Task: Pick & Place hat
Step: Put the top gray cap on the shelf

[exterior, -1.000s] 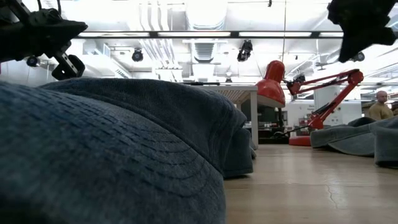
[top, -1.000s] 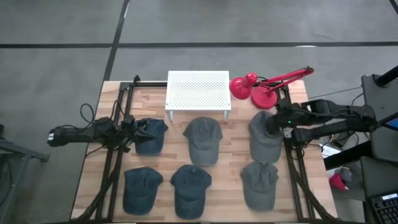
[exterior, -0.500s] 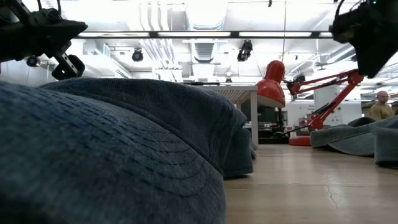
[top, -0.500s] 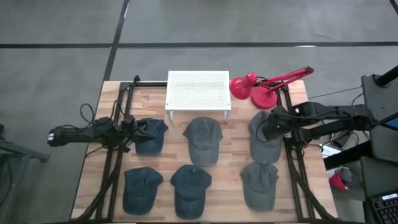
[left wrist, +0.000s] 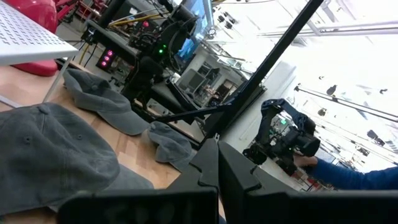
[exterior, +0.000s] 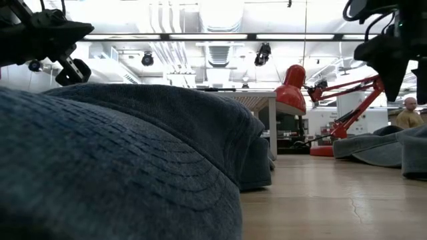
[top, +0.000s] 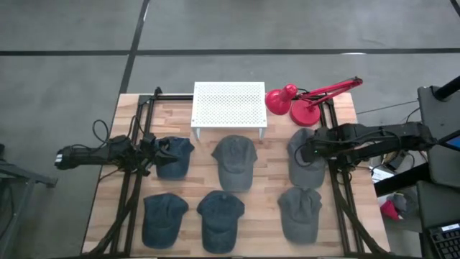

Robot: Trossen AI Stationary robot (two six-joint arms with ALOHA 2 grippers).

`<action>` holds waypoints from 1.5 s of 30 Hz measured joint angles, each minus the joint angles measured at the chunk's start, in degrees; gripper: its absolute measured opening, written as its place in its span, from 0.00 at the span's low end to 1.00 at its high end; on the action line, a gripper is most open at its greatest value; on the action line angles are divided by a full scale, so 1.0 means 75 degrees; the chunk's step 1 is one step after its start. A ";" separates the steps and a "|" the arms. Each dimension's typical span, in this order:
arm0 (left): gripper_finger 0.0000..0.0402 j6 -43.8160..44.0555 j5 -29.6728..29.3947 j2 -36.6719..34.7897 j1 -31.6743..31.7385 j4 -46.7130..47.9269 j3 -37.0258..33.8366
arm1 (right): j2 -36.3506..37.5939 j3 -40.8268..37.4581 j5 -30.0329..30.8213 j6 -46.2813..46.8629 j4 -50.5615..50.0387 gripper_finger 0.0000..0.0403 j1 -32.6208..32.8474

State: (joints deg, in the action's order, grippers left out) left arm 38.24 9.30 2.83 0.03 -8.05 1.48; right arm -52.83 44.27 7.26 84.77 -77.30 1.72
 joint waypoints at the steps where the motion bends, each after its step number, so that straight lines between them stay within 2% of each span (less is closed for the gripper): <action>1: 0.00 0.0000 -0.0004 0.0000 0.0000 -0.0003 0.0000 | -0.0084 0.0000 0.0027 0.0101 -0.0001 0.77 0.0000; 11: 0.00 0.0169 -0.0037 0.0000 0.0000 -0.0014 0.0000 | -0.1089 -0.0006 0.0028 0.1228 0.0420 0.77 0.0000; 20: 0.00 0.0169 -0.0032 0.0000 -0.0001 -0.0012 0.0000 | -0.2122 -0.0020 -0.0116 0.1627 0.0504 0.73 -0.0006; 40: 0.00 0.0163 -0.0026 0.0000 -0.0002 -0.0009 0.0000 | -0.4210 -0.0035 -0.0595 0.1646 0.1651 0.77 -0.0052; 45: 0.00 -0.0407 -0.0026 0.0000 0.0000 -0.0006 0.0000 | -0.4486 -0.0035 -0.0652 0.1647 0.1716 0.75 -0.0090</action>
State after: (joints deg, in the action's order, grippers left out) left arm 35.18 9.10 2.83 0.03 -8.10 1.48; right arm -86.48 44.01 2.37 97.12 -64.43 1.04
